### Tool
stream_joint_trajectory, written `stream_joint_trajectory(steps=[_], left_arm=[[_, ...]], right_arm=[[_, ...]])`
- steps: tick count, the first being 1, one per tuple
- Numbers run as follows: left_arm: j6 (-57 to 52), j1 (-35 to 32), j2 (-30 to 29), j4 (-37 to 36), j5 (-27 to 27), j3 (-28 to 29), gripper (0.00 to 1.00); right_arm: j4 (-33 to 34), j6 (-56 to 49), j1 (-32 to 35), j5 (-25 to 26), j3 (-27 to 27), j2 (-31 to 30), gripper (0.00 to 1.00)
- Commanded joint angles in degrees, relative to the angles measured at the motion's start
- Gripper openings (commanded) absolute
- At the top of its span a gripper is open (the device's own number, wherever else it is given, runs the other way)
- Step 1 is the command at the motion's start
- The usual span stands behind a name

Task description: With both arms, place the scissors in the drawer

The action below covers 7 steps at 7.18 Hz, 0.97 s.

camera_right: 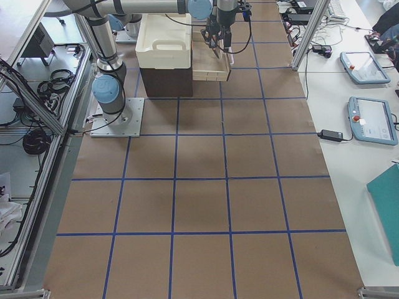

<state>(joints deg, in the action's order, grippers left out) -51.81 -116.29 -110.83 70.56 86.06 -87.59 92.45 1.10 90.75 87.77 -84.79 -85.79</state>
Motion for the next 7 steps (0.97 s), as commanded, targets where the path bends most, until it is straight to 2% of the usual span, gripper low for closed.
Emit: stream_joint_trajectory(steps=[1,2,5,6,7], left_arm=[[0.57,-1.48,-0.62,0.11,0.07,-0.74,0.12],[-0.38,-1.48,-0.97,0.1,0.07,-1.26,0.12],[-0.57,-1.57,-1.32,0.1,-0.02,-1.71,0.13],[-0.66,-1.48,-2.11,0.02,-0.02,-1.71,0.29],[-0.48,-1.57,-2.38,0.02,-0.37,-1.79,0.74]], right_arm=[[-1.04,3.73,0.21,-0.67,0.07,-3.22,1.0],[-3.92,4.34,0.3,-0.32,0.07,-5.24,1.0],[-3.42,3.92,0.3,-0.23,-3.61,-7.88,1.0],[-3.16,4.0,0.3,-0.23,-4.93,-8.51,1.0],[-2.98,3.39,-0.22,-0.14,-4.94,-8.34,1.0]])
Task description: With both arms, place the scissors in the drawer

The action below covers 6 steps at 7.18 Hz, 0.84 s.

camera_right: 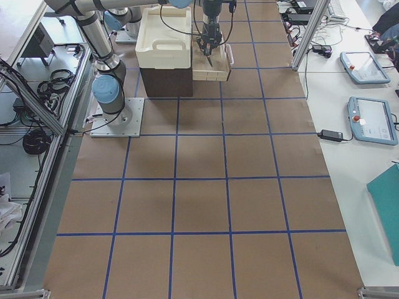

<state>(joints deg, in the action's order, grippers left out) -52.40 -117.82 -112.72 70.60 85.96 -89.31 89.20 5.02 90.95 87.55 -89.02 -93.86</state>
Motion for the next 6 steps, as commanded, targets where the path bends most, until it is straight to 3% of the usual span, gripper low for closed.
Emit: stream_joint_trajectory(steps=[1,2,6], left_arm=[[0.19,-0.04,-0.48,-0.02,-0.44,-0.08,1.0],[0.28,-0.12,-0.31,-0.11,-0.45,-0.08,1.0],[1.5,1.62,5.3,0.77,-0.18,1.24,1.0]], right_arm=[[0.45,-3.5,-1.29,2.25,-0.55,-0.27,1.0],[0.1,-4.83,-3.56,4.27,-0.54,-0.36,1.0],[-0.16,-4.14,-4.55,3.33,-0.72,-0.71,1.0]])
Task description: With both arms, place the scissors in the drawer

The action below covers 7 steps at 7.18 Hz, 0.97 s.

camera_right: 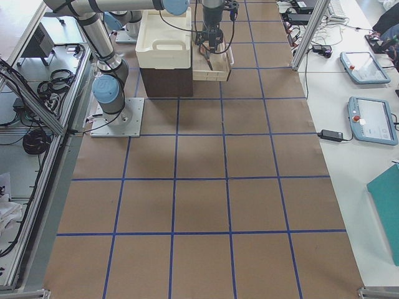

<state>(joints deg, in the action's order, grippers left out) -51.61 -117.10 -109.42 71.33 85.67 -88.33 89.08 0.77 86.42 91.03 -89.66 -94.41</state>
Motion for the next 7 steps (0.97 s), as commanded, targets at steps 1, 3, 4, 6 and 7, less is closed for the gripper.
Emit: stream_joint_trajectory(steps=[1,3,4,6,7], left_arm=[[1.59,3.95,4.98,0.56,0.64,1.83,1.0],[1.08,11.95,11.3,8.34,0.63,3.95,1.0],[0.29,14.42,14.38,14.13,0.9,3.87,1.0],[1.5,22.48,20.01,16.03,0.99,3.78,1.0],[9.26,25.4,21.78,16.73,2.21,2.82,1.0]], right_arm=[[-0.22,0.11,-0.02,-0.15,-0.16,-0.42,1.0],[-0.49,0.11,0.06,-0.24,-0.25,-0.51,1.0],[-0.49,0.11,0.15,-0.24,-0.25,-0.51,1.0],[0.04,4.2,2.94,-0.07,-0.16,0.1,1.0],[0.21,3.8,4.01,0.02,-0.16,0.37,1.0]])
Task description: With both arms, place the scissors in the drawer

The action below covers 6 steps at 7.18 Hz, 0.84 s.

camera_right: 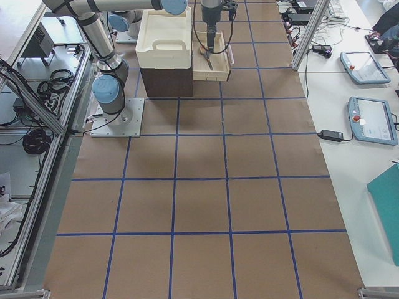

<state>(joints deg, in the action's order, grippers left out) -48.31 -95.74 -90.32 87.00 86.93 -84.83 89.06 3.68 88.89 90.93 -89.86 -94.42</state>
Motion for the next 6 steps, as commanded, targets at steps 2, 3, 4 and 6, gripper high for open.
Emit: stream_joint_trajectory(steps=[2,3,4,6], left_arm=[[25.35,7.57,4.18,4.15,5.41,-0.87,1.0],[31.81,8.46,4.1,4.75,5.7,-1.04,1.0],[39.88,8.38,3.92,4.76,5.36,-1.83,1.0],[46.62,8.29,4.97,7.48,5.54,-4.2,1.0]], right_arm=[[2.34,0.8,1.72,-0.05,0.03,0.55,1.0],[3.22,0.63,1.72,-0.14,-0.05,0.55,1.0],[4.88,-0.85,1.72,-1.1,-0.05,0.64,1.0],[4.9,-1.57,1.72,-2.07,-0.14,0.64,1.0]])
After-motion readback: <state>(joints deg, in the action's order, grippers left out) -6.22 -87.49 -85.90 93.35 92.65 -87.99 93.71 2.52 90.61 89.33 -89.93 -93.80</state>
